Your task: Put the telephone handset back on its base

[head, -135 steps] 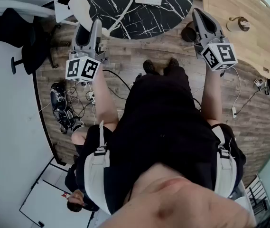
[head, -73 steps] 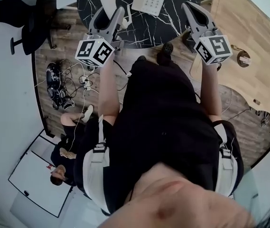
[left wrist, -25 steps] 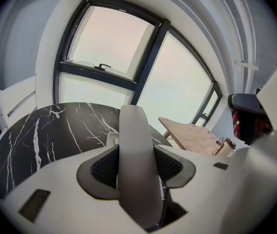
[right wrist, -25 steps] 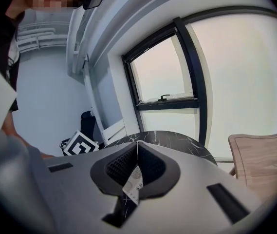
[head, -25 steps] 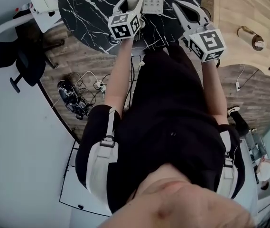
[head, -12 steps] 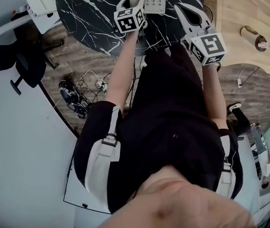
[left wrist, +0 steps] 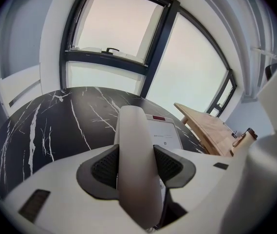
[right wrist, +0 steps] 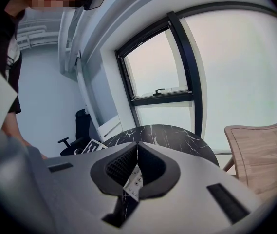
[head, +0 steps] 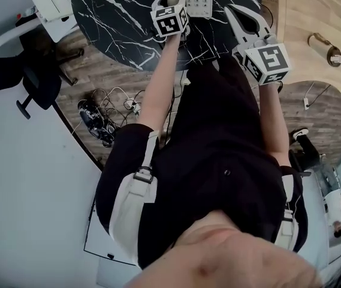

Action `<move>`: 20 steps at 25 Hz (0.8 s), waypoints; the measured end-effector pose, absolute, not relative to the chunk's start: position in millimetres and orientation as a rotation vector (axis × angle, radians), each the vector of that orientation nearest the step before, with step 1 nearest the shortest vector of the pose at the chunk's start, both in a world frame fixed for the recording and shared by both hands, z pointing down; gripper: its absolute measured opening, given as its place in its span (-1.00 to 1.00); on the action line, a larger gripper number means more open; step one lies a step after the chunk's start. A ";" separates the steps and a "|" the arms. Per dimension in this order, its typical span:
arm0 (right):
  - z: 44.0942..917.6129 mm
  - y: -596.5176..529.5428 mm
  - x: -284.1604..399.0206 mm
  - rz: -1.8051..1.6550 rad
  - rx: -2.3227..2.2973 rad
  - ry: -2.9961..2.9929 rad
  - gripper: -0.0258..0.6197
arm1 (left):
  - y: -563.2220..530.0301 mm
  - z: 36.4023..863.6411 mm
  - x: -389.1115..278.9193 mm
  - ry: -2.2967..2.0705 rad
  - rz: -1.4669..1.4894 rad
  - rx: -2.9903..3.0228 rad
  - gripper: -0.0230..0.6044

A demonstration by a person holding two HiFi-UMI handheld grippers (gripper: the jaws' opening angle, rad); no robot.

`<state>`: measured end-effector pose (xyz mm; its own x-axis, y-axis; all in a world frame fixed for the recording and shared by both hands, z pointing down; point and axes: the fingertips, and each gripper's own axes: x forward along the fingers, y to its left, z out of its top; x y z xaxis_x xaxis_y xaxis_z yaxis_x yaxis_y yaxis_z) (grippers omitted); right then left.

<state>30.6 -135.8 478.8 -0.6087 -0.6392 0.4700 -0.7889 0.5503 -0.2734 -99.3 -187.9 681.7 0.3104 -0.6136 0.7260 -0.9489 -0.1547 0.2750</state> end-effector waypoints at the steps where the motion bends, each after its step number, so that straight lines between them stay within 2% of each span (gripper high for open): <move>1: 479.3 -135.9 31.5 0.671 1.180 -2.471 -0.83 | -188.7 683.2 -99.6 -1.393 0.602 1.862 -0.21; 20: 482.1 -133.1 39.2 0.693 1.210 -2.450 -0.83 | -190.4 692.4 -98.8 -1.464 0.764 1.945 -0.13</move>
